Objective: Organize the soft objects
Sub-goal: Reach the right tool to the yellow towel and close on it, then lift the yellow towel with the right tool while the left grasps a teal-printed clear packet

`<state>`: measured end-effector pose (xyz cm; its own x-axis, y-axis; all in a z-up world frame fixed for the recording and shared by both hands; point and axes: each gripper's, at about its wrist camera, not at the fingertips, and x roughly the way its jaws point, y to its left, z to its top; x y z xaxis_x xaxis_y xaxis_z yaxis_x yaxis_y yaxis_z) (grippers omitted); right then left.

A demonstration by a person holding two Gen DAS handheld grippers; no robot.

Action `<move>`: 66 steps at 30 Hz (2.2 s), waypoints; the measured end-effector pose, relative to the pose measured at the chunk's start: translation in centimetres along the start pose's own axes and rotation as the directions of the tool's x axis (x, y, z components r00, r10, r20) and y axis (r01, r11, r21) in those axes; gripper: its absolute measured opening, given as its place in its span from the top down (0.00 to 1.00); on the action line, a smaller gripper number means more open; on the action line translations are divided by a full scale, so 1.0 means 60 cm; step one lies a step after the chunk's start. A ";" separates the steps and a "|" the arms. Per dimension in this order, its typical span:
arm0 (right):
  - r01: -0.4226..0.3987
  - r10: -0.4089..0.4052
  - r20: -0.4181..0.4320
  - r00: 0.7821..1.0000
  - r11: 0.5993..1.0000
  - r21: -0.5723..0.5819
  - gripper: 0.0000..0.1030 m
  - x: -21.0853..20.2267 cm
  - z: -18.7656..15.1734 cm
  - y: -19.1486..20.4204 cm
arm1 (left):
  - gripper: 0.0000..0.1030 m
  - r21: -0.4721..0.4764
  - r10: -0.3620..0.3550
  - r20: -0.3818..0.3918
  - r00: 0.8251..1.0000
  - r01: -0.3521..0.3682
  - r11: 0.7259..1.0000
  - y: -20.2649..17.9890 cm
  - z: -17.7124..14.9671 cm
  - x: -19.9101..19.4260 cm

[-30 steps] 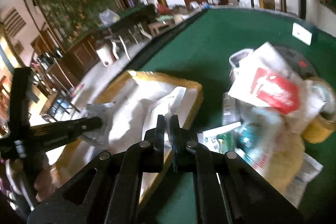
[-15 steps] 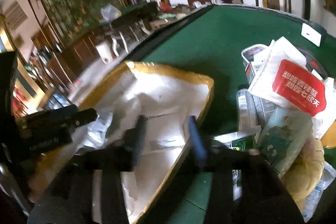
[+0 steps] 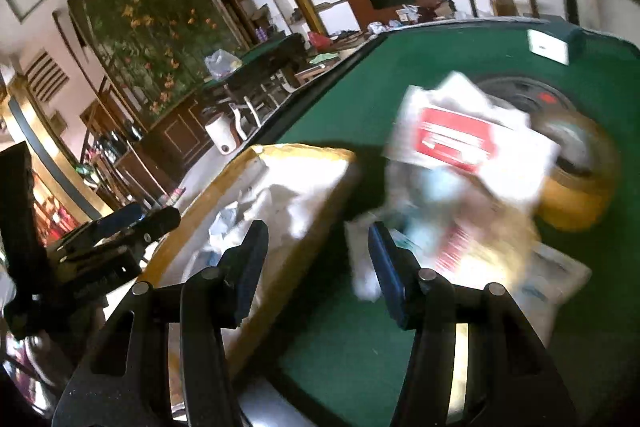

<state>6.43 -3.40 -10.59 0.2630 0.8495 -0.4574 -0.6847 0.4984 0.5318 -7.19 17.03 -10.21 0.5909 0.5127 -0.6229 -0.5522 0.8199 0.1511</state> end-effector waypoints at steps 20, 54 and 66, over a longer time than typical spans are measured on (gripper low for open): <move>0.124 -0.094 -0.168 0.981 0.975 0.182 0.41 -0.005 0.000 -0.158 | 0.28 0.039 -0.331 -0.162 0.930 0.342 0.939 -0.169 -0.017 0.030; -0.101 0.022 0.243 0.970 0.943 0.317 0.86 -0.158 -0.049 -0.238 | 0.91 0.240 -0.270 -0.258 0.927 0.333 0.912 -0.338 0.002 0.132; 0.061 -0.094 0.123 0.988 0.968 0.245 0.50 -0.137 -0.058 -0.211 | 0.91 -0.054 -0.493 -0.287 0.821 0.500 0.864 -0.282 0.013 0.085</move>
<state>10.57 -17.30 -16.04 0.4080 0.8139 -0.4138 -0.4802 0.5767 0.6609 5.62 5.99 -15.32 0.5883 -0.0563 -0.8067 -0.2140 0.9512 -0.2224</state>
